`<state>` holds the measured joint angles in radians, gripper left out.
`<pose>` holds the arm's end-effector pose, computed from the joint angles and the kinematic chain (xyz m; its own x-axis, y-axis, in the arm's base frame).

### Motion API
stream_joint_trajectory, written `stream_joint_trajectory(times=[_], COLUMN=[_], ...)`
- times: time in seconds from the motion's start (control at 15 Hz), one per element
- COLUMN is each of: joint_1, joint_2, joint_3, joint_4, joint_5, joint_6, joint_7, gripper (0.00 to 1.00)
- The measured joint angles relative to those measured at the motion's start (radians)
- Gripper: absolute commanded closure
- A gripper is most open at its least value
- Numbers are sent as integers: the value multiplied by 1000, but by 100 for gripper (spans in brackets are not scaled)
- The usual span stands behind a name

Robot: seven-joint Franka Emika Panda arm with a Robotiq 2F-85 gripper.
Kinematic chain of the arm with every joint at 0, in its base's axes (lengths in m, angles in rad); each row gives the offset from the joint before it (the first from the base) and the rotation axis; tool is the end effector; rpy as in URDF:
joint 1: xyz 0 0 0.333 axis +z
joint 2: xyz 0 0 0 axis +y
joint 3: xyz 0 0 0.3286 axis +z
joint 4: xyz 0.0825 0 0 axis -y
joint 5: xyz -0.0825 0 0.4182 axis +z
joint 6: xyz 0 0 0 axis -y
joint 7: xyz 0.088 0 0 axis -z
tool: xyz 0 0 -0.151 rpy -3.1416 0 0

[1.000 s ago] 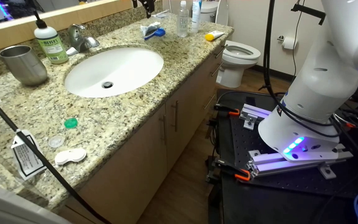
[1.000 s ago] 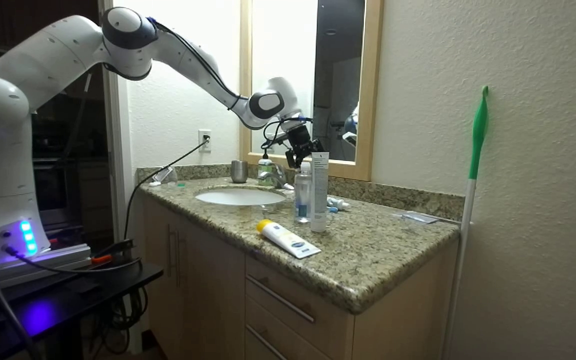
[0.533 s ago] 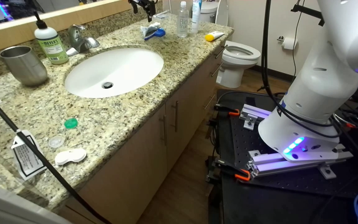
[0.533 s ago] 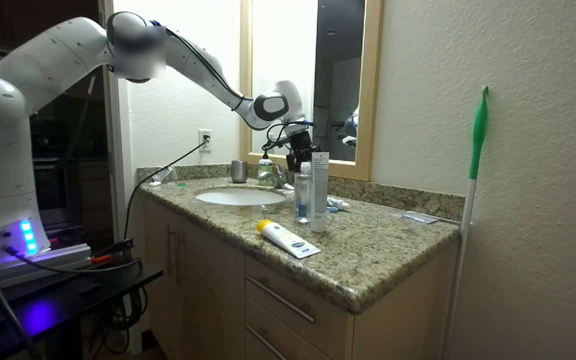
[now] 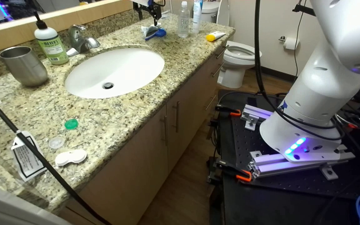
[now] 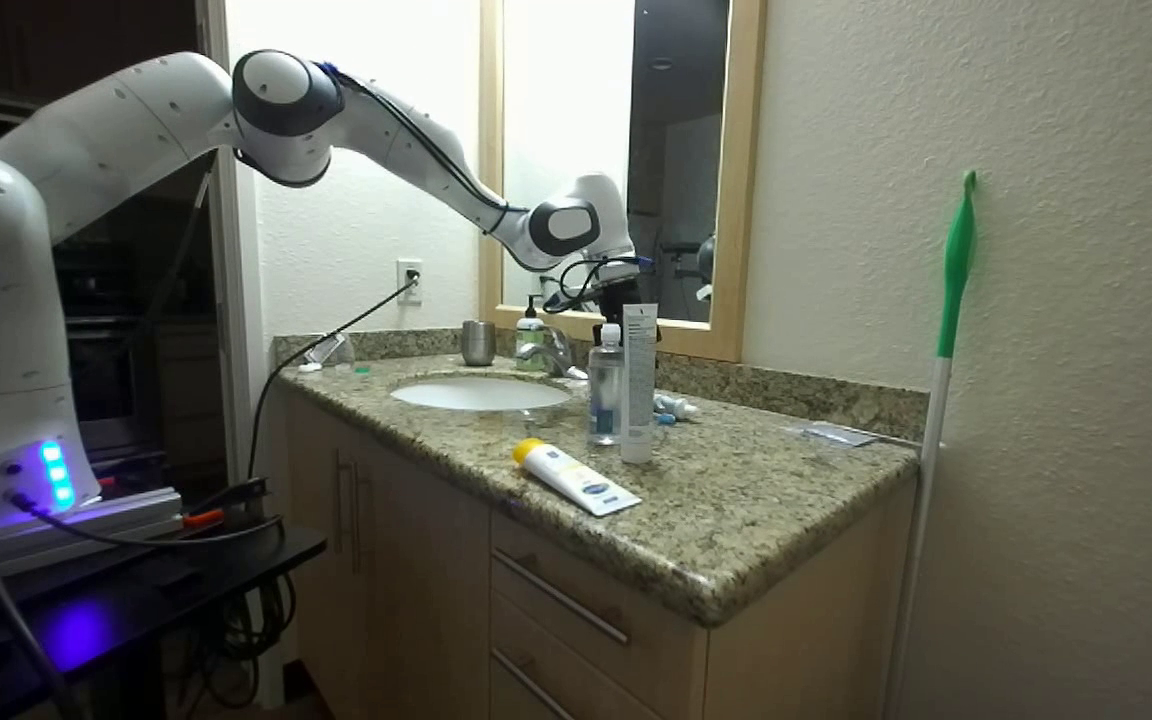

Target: Take the tube near the toothbrush and put it in the silver cup

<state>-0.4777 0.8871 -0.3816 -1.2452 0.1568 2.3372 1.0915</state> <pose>0.6021 -0.5667 0.2271 -0.3098 -0.9160 0.2551 -0.9483 0.2781 -0.1530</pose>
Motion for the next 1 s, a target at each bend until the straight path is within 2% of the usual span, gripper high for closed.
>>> stream_joint_trajectory(times=[0.33, 0.6, 0.67, 0.73, 1.0], joint_1=[3, 1, 1, 1, 4], joint_2=[16, 48, 55, 60, 63], joint_3=[-1, -2, -2, -3, -3], joint_4=[19, 32, 36, 41, 42], joint_5=[0, 0, 0, 0, 0], joint_6=[-27, -61, -61, -61, -60], joint_7=[9, 65, 72, 75, 76], gripper=[0, 0, 25, 26, 56])
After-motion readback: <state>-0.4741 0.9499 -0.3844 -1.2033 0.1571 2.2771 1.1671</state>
